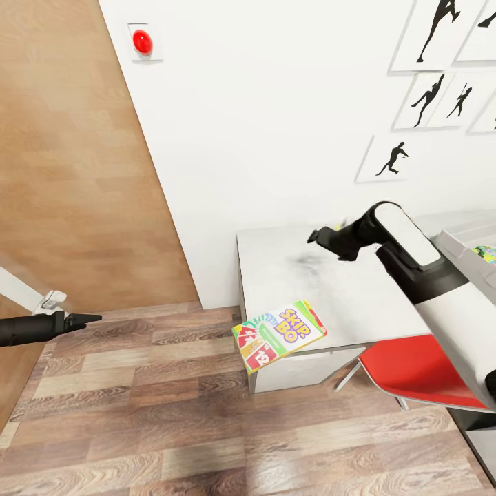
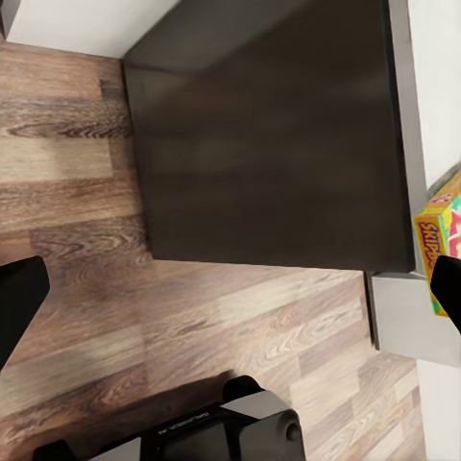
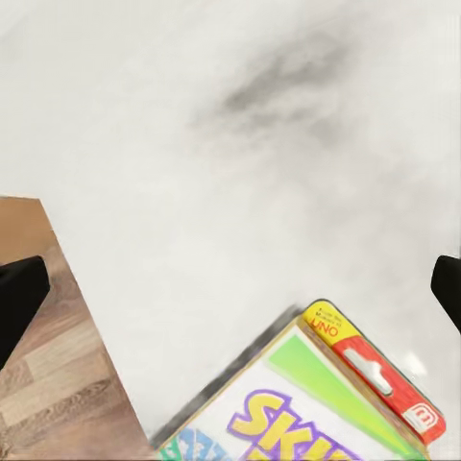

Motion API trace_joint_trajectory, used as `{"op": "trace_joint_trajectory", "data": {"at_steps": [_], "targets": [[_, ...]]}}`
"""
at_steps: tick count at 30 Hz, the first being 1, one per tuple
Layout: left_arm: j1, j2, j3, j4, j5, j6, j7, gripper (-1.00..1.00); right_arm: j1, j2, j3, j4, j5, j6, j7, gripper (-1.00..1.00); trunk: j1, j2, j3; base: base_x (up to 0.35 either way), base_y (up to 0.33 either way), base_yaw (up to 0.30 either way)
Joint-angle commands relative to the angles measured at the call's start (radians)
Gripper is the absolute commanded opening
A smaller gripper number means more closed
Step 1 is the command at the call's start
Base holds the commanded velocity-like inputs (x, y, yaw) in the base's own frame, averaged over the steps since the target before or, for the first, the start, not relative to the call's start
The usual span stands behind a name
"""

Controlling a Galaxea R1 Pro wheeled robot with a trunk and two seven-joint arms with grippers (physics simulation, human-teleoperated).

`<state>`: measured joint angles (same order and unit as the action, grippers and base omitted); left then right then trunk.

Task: Put all the toys in the child's room - the three board games (two on the bed and one on the table), the two jigsaw puzzles on the table, and the tennis ball on the table - inside the toy box on the table in the child's room.

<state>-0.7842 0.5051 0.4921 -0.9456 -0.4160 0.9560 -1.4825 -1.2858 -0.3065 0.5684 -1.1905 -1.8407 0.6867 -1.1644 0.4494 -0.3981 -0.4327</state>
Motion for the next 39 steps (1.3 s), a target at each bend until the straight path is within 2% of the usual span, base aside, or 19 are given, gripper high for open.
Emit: {"op": "trace_joint_trajectory", "data": {"at_steps": [1, 6, 9, 12, 15, 22, 25, 32, 39], "targets": [[-0.001, 0.0, 0.002, -0.001, -0.01, 0.01, -0.01, 1.0, 0.011, -0.013, 0.001, -0.012, -0.052, 0.013, -0.014, 1.0, 0.001, -0.002, -0.002, 0.0, 0.0, 0.0], [0.0, -0.002, 0.002, -0.001, -0.009, 0.009, -0.01, 1.0, 0.067, -0.038, -0.001, -0.056, -0.13, 0.022, -0.024, 1.0, 0.001, -0.002, -0.002, 0.0, 0.0, 0.0], [0.0, -0.001, 0.002, -0.001, -0.009, 0.009, -0.01, 1.0, 0.109, -0.052, -0.001, -0.104, -0.148, 0.032, -0.025, 1.0, 0.001, -0.002, -0.002, 0.0, 0.0, 0.0], [0.009, -0.018, 0.019, 0.016, 0.008, 0.005, -0.017, 1.0, 0.126, -0.035, -0.001, -0.121, -0.165, 0.025, -0.008, 1.0, 0.001, -0.002, -0.002, 0.0, 0.0, 0.0], [0.008, -0.035, 0.015, 0.014, 0.018, -0.002, -0.007, 1.0, 0.143, -0.018, -0.001, -0.128, -0.163, 0.025, 0.009, 1.0, 0.001, -0.002, -0.002, 0.0, 0.0, 0.0], [0.008, 0.004, 0.008, -0.016, -0.021, -0.013, 0.001, 1.0, 0.15, 0.022, -0.006, -0.124, -0.161, 0.028, 0.022, 1.0, 0.001, -0.002, -0.002, 0.0, 0.0, 0.0], [0.008, 0.021, 0.007, -0.018, -0.037, -0.014, 0.001, 1.0, 0.151, 0.025, -0.008, -0.124, -0.16, 0.028, 0.039, 1.0, 0.001, -0.002, -0.002, 0.0, 0.0, 0.0], [0.008, 0.061, 0.007, -0.019, -0.038, -0.013, -0.001, 1.0, 0.152, 0.027, -0.011, -0.124, -0.16, 0.028, 0.073, 1.0, 0.001, -0.002, -0.002, 0.0, -0.001, 0.0], [0.008, 0.063, 0.012, -0.019, -0.036, -0.012, -0.004, 1.0, 0.152, 0.028, -0.026, -0.123, -0.16, 0.03, 0.077, 1.0, 0.001, -0.002, -0.002, 0.0, -0.152, 0.0]]}}
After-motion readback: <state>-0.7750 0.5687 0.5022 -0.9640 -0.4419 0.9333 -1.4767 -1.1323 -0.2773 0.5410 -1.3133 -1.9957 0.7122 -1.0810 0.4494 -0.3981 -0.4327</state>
